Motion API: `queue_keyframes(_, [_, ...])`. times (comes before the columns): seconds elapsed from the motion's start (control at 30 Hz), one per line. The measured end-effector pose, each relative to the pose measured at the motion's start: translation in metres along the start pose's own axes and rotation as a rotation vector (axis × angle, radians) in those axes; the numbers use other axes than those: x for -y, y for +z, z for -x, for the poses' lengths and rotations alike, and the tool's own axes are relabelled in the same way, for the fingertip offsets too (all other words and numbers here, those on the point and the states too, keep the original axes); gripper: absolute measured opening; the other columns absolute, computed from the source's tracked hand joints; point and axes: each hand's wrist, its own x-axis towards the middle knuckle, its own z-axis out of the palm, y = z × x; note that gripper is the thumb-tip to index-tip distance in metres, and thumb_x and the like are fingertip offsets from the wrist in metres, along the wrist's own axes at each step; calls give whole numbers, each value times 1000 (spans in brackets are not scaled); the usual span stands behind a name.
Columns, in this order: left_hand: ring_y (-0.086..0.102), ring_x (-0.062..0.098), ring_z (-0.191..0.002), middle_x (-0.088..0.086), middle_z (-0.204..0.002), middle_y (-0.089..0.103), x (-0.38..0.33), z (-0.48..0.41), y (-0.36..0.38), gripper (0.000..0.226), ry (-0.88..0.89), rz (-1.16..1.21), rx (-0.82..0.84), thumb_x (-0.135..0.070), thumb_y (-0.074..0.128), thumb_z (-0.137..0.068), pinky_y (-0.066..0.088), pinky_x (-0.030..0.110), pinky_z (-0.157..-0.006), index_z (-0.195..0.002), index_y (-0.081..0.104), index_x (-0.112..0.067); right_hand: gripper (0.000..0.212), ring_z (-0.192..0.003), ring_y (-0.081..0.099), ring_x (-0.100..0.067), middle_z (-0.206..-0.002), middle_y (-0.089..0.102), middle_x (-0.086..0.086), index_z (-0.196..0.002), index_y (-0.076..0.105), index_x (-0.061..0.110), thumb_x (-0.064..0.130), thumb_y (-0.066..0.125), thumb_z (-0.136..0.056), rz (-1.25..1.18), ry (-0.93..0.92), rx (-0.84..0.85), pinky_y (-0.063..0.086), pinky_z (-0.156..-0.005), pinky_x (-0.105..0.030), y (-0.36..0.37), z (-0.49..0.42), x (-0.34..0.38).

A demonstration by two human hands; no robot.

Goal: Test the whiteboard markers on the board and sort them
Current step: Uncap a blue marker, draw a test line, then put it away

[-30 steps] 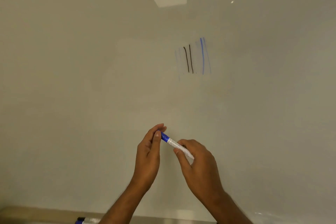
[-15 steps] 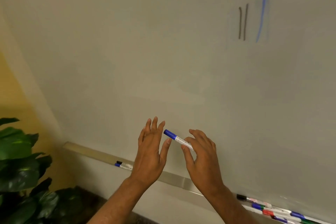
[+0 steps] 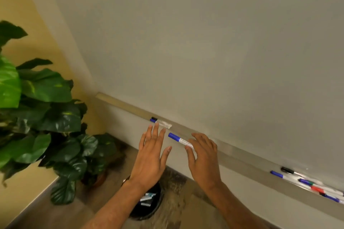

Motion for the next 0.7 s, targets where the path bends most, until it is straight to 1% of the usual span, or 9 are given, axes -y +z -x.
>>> queue_keyframes(0.07, [-10,15,-157,4,-171,3,27,14,7,61,-33,-8,21,-47,28,-109,-7,35,-127,-162,16,-20,24,-117,58,-26,-119,67,-3,-110,71,14,19,73,-87,17,-13,45,46,-97,-42,29,10,7])
queue_keyframes(0.17, [-8,16,-158,6,-171,7,63,35,20,60,-96,-8,49,-45,29,-109,2,43,-128,-161,21,-17,22,-115,59,-28,-118,68,-4,-108,71,13,15,75,-86,41,-25,111,43,-98,-40,71,26,13])
queue_keyframes(0.27, [-4,18,-158,7,-170,11,95,55,34,58,-143,-2,63,-43,31,-109,9,46,-128,-160,25,-15,19,-116,58,-28,-119,68,-5,-108,70,13,16,68,-90,69,-60,168,44,-97,-41,110,42,15])
queue_keyframes(0.43, [-1,20,-158,8,-170,13,139,79,60,57,-192,-23,85,-40,33,-109,10,46,-127,-160,27,-13,26,-119,55,-26,-120,67,-4,-109,71,15,24,51,-95,91,-48,293,44,-99,-44,166,62,18])
queue_keyframes(0.53, [-2,20,-158,8,-170,13,164,93,80,57,-236,-41,114,-40,31,-109,9,46,-127,-159,27,-12,35,-121,54,-27,-122,67,-5,-110,71,15,29,41,-98,117,-43,375,42,-100,-46,197,72,17])
queue_keyframes(0.63, [-3,20,-158,8,-170,12,186,107,98,57,-275,-43,127,-40,28,-110,6,43,-128,-159,28,-12,42,-122,55,-28,-123,67,-6,-111,71,15,32,35,-98,159,-37,451,42,-101,-47,225,83,15])
queue_keyframes(0.7, [-2,20,-158,8,-170,12,196,114,107,57,-284,-42,135,-40,27,-110,6,44,-128,-160,27,-12,41,-122,55,-27,-123,67,-5,-112,71,16,32,36,-99,189,-48,485,40,-102,-46,242,91,14])
